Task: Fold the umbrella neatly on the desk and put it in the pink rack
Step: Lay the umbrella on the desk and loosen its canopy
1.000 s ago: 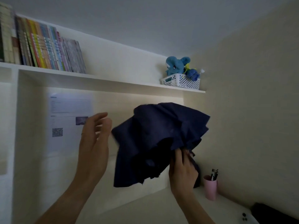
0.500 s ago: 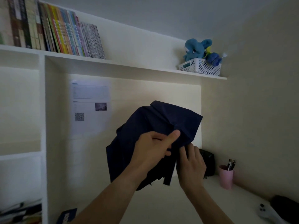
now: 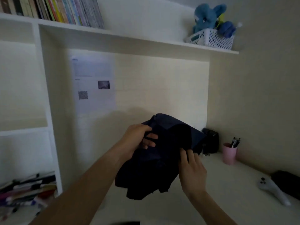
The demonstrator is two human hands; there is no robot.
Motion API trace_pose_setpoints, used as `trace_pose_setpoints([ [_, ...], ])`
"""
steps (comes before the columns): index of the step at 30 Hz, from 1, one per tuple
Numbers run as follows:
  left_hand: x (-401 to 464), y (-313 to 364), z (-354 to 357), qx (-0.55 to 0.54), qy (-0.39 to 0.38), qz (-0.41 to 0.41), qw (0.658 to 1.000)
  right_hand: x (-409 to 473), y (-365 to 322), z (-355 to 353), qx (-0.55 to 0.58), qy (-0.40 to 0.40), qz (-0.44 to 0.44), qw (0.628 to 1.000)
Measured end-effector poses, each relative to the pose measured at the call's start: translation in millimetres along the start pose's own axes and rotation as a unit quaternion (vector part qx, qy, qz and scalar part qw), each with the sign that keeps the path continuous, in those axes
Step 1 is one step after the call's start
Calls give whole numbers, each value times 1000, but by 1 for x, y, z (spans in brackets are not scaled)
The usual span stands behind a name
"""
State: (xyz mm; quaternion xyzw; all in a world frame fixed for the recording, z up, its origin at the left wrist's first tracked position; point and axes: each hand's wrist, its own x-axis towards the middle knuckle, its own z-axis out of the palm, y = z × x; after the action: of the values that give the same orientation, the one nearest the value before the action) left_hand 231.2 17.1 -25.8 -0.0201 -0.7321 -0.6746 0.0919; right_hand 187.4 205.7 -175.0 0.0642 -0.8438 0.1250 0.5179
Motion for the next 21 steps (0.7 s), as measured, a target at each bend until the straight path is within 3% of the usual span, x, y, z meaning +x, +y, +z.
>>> trace_pose_setpoints([
  [3, 20, -50, -5, 106, 3, -28, 994, -45, -12, 25, -15, -127, 50, 991],
  [7, 29, -103, -13, 204, 1, -80, 976, -96, -23, 56, -14, -287, 111, 951],
  [11, 40, -130, -27, 207, 8, -134, 969, -121, -29, 59, 1, -411, 77, 909],
  [15, 56, -131, -37, 170, 28, -145, 974, -57, -33, 31, -37, -396, 18, 917],
  [18, 65, -120, -30, 143, 8, -127, 981, 13, -47, 38, 59, -314, 43, 946],
  [21, 69, -104, -15, 134, -19, -92, 986, 46, -70, 66, 103, -326, 61, 938],
])
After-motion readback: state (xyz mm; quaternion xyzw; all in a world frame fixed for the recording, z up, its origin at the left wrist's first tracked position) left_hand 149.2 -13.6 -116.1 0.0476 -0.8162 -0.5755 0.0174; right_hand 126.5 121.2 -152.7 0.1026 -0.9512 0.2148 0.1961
